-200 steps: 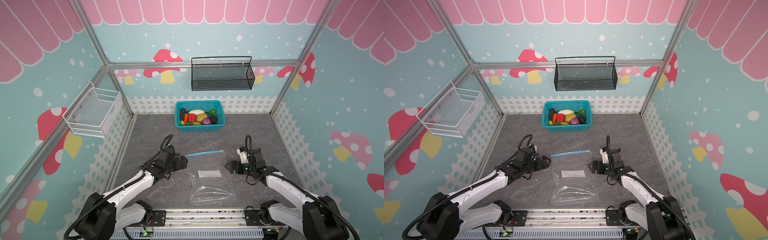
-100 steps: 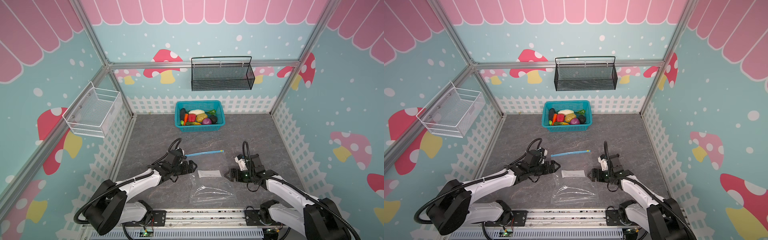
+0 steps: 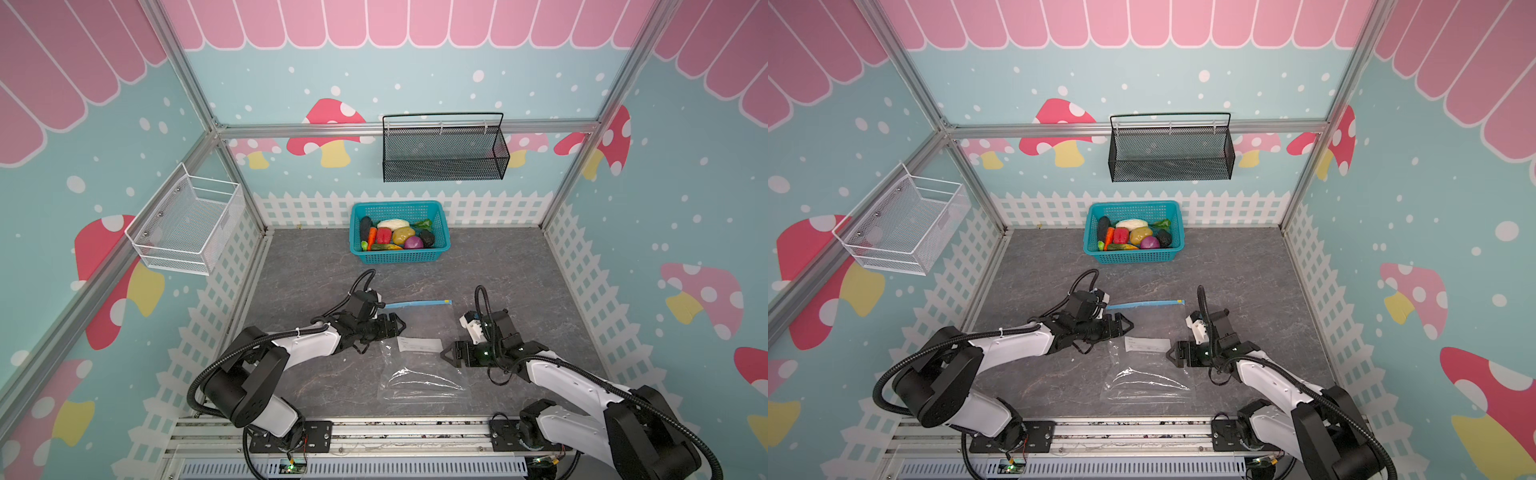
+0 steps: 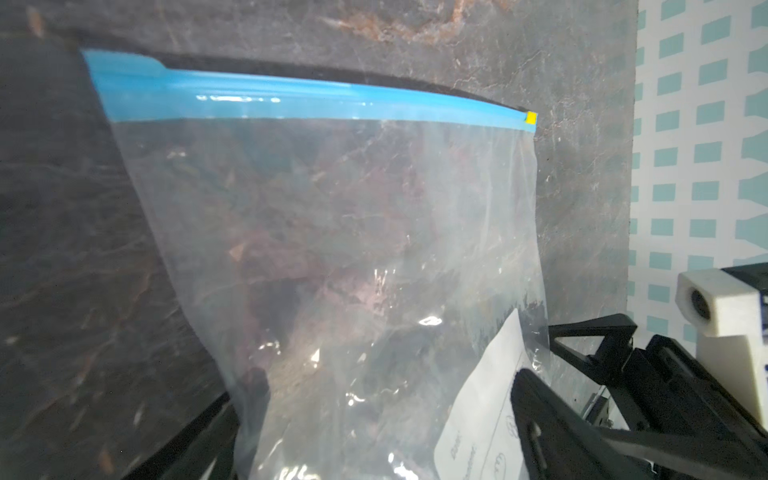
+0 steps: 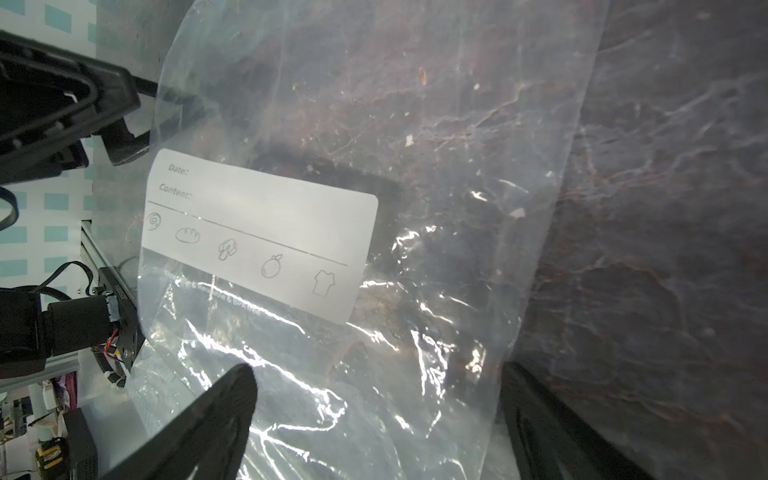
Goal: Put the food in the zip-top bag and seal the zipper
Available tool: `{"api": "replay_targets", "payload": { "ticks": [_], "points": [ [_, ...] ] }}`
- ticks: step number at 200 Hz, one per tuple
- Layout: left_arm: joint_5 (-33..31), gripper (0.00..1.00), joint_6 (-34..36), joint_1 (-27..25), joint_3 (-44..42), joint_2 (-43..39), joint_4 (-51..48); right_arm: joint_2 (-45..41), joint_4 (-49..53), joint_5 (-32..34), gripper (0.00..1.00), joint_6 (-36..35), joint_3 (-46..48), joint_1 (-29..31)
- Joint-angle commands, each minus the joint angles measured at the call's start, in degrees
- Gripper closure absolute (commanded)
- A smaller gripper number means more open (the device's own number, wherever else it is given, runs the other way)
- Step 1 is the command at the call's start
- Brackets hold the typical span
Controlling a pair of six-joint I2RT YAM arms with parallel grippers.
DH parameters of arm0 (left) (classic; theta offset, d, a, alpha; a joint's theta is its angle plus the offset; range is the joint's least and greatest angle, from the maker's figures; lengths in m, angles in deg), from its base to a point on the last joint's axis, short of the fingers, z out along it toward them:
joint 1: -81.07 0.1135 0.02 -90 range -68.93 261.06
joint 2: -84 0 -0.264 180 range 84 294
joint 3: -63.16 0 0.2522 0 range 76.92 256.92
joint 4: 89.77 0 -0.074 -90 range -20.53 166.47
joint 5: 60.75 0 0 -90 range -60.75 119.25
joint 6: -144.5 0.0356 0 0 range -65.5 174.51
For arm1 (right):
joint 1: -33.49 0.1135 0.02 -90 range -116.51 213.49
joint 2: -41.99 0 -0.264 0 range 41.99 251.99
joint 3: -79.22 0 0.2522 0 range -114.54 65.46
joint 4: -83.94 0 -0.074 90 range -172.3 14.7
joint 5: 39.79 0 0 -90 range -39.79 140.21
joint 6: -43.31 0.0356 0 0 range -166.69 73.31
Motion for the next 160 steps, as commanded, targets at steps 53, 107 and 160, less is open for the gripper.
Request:
{"api": "replay_targets", "payload": {
  "ticks": [53,107,160],
  "points": [
    [1.1,0.08,3.3,1.6,6.4,1.6,-1.9,2.0,-18.2,-3.7,0.09,7.2,5.6,5.0],
    [3.4,0.08,2.4,7.1,6.6,2.0,-1.7,5.1,-27.2,-3.9,0.09,7.7,6.3,11.3],
    [4.8,0.08,3.4,8.7,8.5,2.4,-3.4,6.7,-30.6,-5.6,0.07,4.0,5.4,15.2]
  ]
}}
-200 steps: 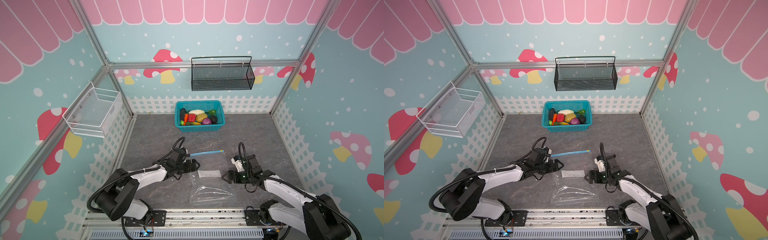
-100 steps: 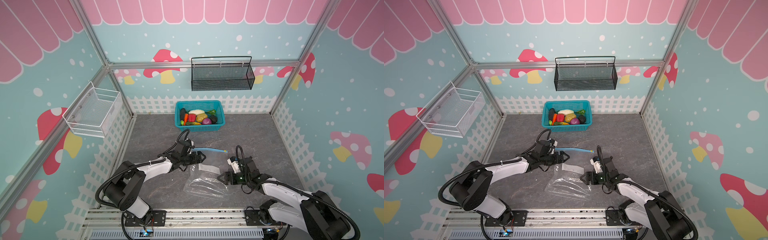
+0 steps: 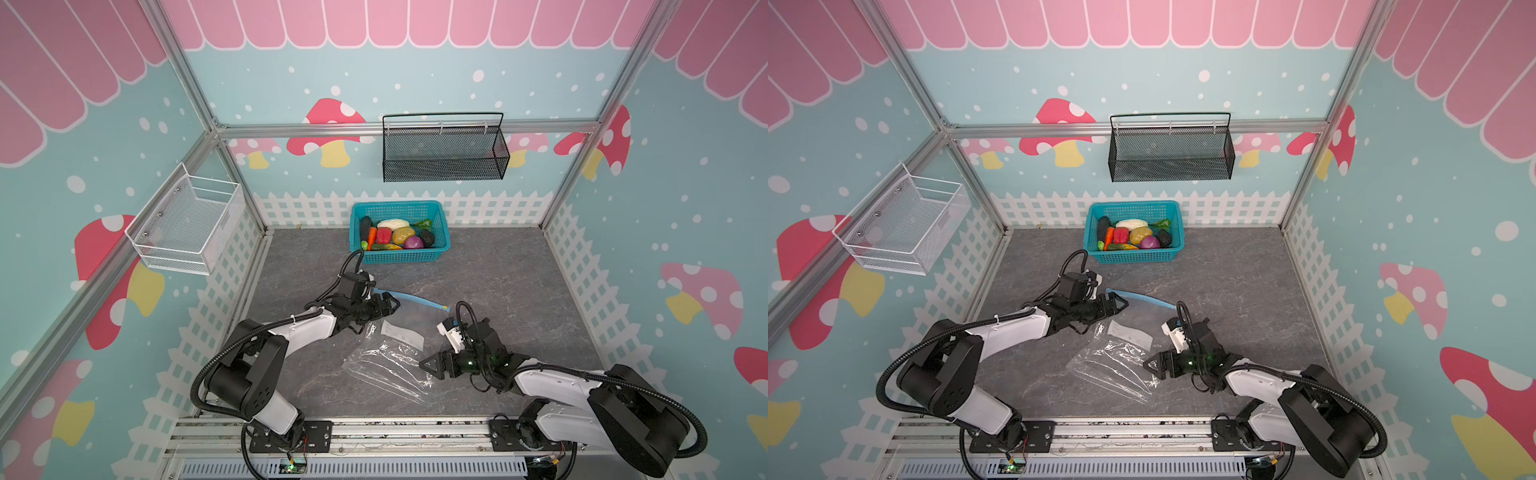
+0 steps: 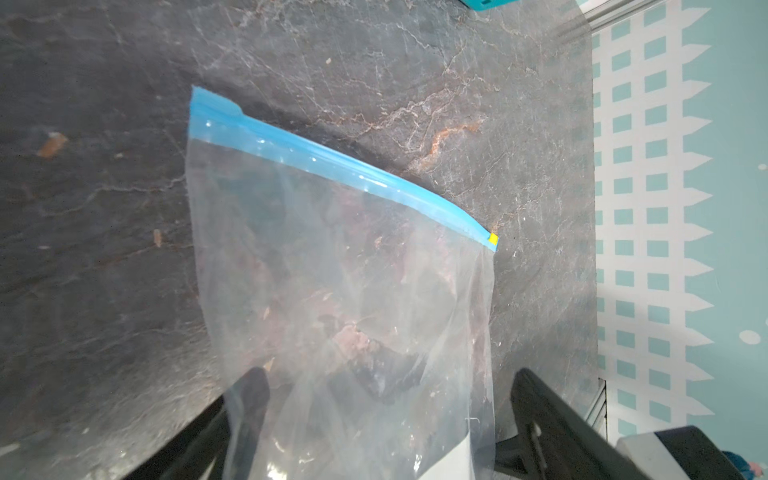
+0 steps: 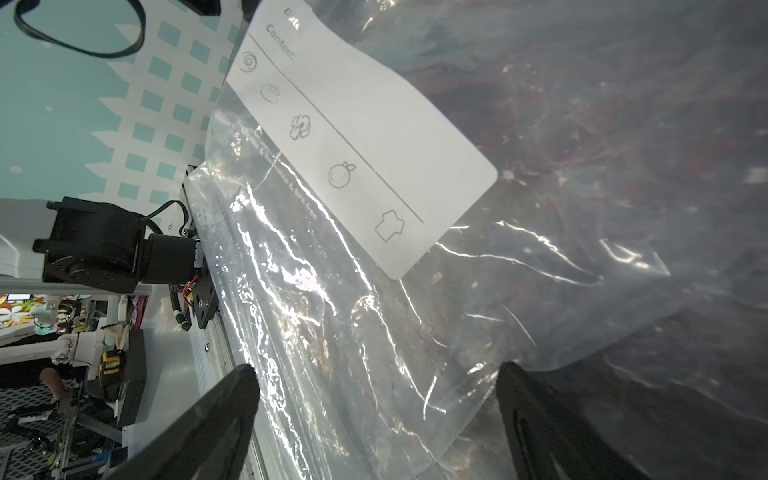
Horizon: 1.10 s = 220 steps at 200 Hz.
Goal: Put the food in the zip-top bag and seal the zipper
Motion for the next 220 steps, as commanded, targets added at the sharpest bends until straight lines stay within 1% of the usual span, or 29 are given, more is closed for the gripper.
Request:
{"api": "replay_targets", "payload": {
  "ticks": [1,18,21,47,55,64,77,89,102,113,124,136,151,158,171,185,206,220],
  "points": [
    [2.0,0.08,0.8,1.3,1.4,0.2,-1.2,0.5,-2.9,-1.7,0.07,-2.4,-0.6,1.2],
    [3.2,0.07,0.3,2.5,0.3,-1.4,-0.7,-0.1,-2.5,-1.8,0.08,-3.6,-1.1,1.7],
    [3.2,0.07,0.4,4.0,0.0,-1.8,-0.7,-0.2,-2.7,-1.8,0.08,-3.7,-1.1,1.8],
    [3.3,0.06,2.4,7.2,-0.6,-4.9,-2.8,0.0,-4.8,-3.6,0.08,-3.0,-0.8,2.2],
    [3.0,0.06,3.1,7.7,-1.3,-6.0,-3.5,-0.1,-1.7,-4.2,0.06,-5.0,-2.6,1.9],
    [1.0,0.06,3.9,7.8,-2.1,-7.5,-5.2,-0.3,4.6,-2.0,0.04,-6.2,-5.4,1.8],
    [-0.4,0.05,3.3,8.0,-4.5,-10.1,-5.2,-0.4,8.6,-1.5,0.04,-7.1,-7.4,1.5],
    [-1.2,0.05,2.1,8.0,-6.7,-12.3,-5.1,-0.6,12.6,0.7,0.07,-8.1,-9.4,0.6],
    [-1.3,0.06,1.0,8.0,-8.5,-14.7,-6.0,-0.4,14.8,2.6,0.12,-9.9,-11.3,-0.8],
    [-1.2,0.06,0.4,7.8,-10.0,-16.5,-6.5,0.1,16.0,4.6,0.13,-11.9,-13.2,-2.2],
    [-2.6,0.06,0.9,7.6,-10.7,-17.9,-7.9,0.9,16.3,6.6,0.14,-13.0,-14.6,-4.1],
    [-4.9,0.06,1.9,8.0,-9.9,-18.9,-9.8,2.2,16.2,7.3,0.14,-13.2,-16.2,-7.0],
    [-6.4,0.05,2.5,9.2,-7.5,-19.2,-10.0,4.1,15.6,8.7,0.14,-12.2,-18.6,-10.1],
    [-7.5,0.04,2.4,9.6,-5.9,-19.1,-10.0,5.1,15.0,9.4,0.14,-12.2,-19.6,-10.9],
    [-10.3,0.04,1.8,9.8,-2.9,-18.6,-9.9,7.0,13.9,12.5,0.14,-12.7,-21.5,-11.9],
    [-12.7,0.02,1.5,9.9,-0.7,-17.9,-7.6,9.3,13.3,15.2,0.14,-13.0,-23.7,-13.2],
    [-16.6,0.01,2.0,11.3,2.5,-15.2,-4.7,11.6,11.2,14.1,0.12,-11.7,-26.1,-16.3],
    [-16.8,0.01,1.4,12.8,4.9,-12.0,-2.5,12.5,9.5,13.4,0.1,-10.4,-27.5,-18.4]
  ]
}}
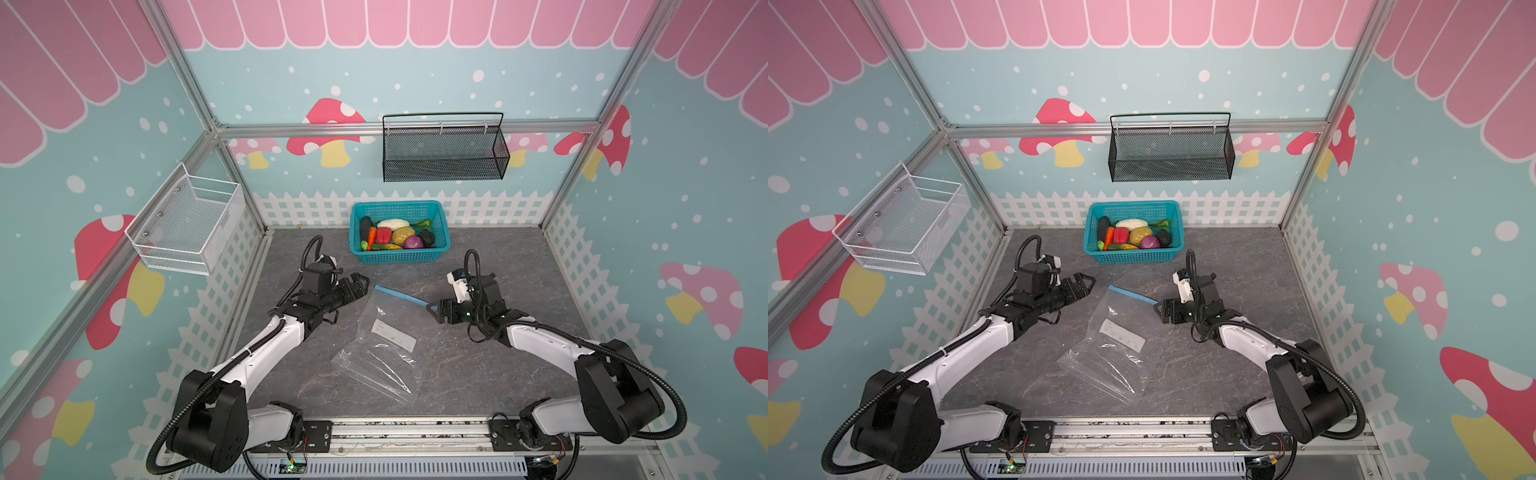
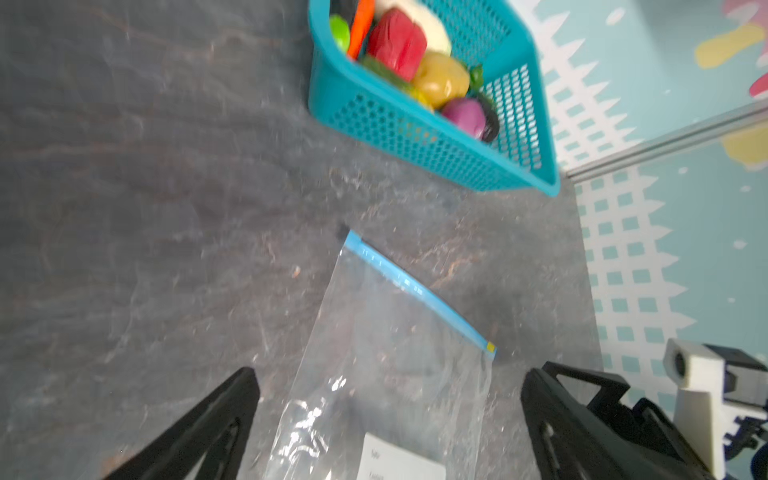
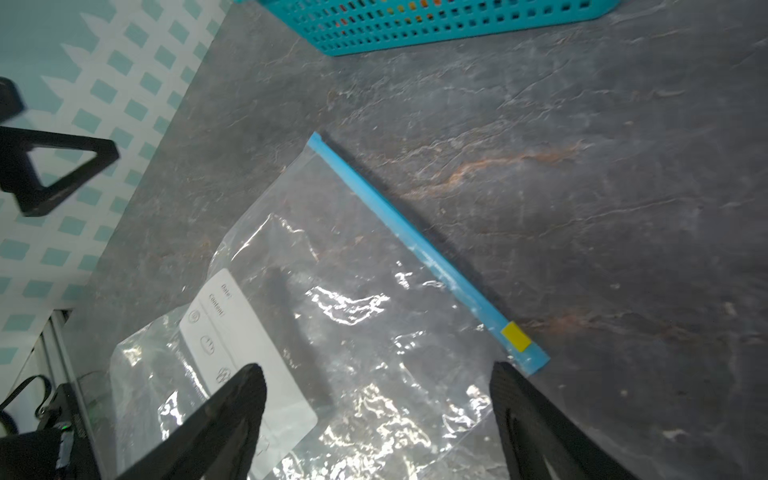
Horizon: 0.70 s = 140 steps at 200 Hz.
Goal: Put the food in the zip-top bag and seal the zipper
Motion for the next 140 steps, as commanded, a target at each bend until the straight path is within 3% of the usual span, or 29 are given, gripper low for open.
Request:
{"api": "replay_targets", "payload": {
  "ticks": [1,42,97,140],
  "points": [
    [-4.9,0.01,-0.5,2.5,3.8,4.7,4.3,1.3,-3.4,0.9,0.1,1.2,-2.7,-3.0],
    [-2.2,0.03,1.2,5.2,16.6,20.1,6.2,6.5,-7.3,-0.6,0.06,5.7,-10.3,-10.2],
    [8.6,0.08,-1.7,10.0,34.7,39.3,8.0,21.9,-9.9,-4.9,0.04,10.9,-25.3,-15.6],
    [14.8,0.17,-2.0,9.7,46.2,48.6,4.7,36.2,-8.5,-11.3,0.12,13.8,-38.3,-16.5]
  ]
}}
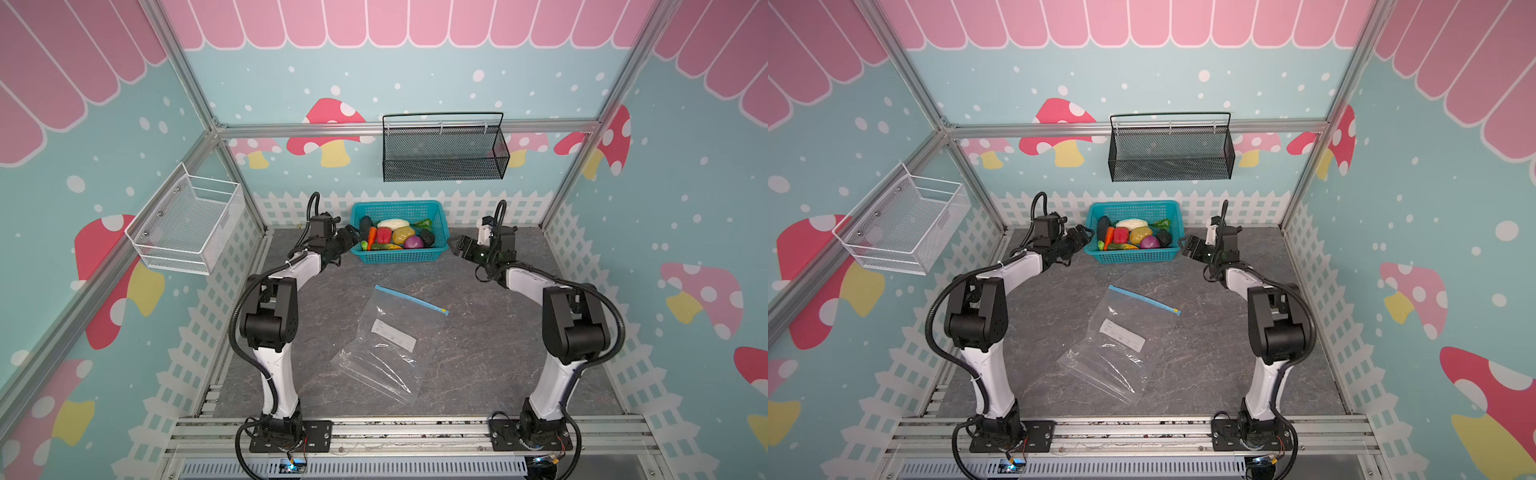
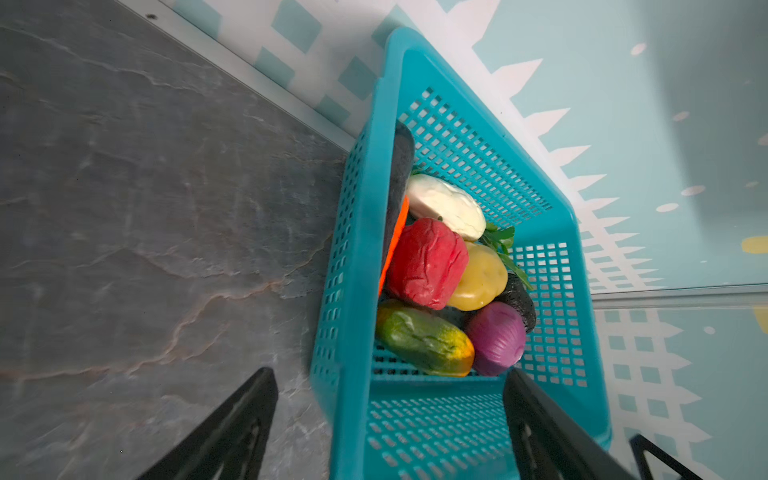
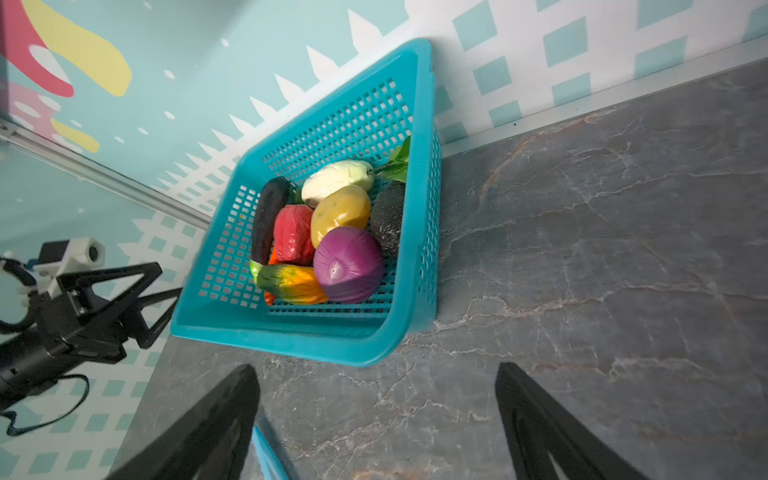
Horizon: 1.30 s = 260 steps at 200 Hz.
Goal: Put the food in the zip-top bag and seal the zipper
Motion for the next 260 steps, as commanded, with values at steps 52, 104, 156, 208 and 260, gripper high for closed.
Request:
{"api": "replay_targets", "payload": {
  "ticks": [52,104,156,208,260],
  "points": [
    [9.8,0.18,0.4,-1.9,9.0,6.8,-1.9,13.1,-0.6,-12.2,0.25,4.6,-12.3,0.0],
    [10.7,0.18,1.0,-4.6,11.5,7.6,-2.9,10.1,1.5,-11.5,0.36,1.4,-11.1,0.0],
    [10.3,0.18,1.7,-9.4,15.2,9.1,-5.3,2.9,6.5,-4.8,0.36,-2.8,-5.9,-0.5],
    [9.6,0.18,2.0,-13.4,17.4,11.1,-7.1,-1.7,8.9,-0.1,0.36,-5.1,-0.6,-2.8],
    [7.3,0.17,2.7,-13.2,16.3,10.9,-8.6,-2.9,9.3,0.4,0.36,-5.6,1.8,-4.3]
  ]
}}
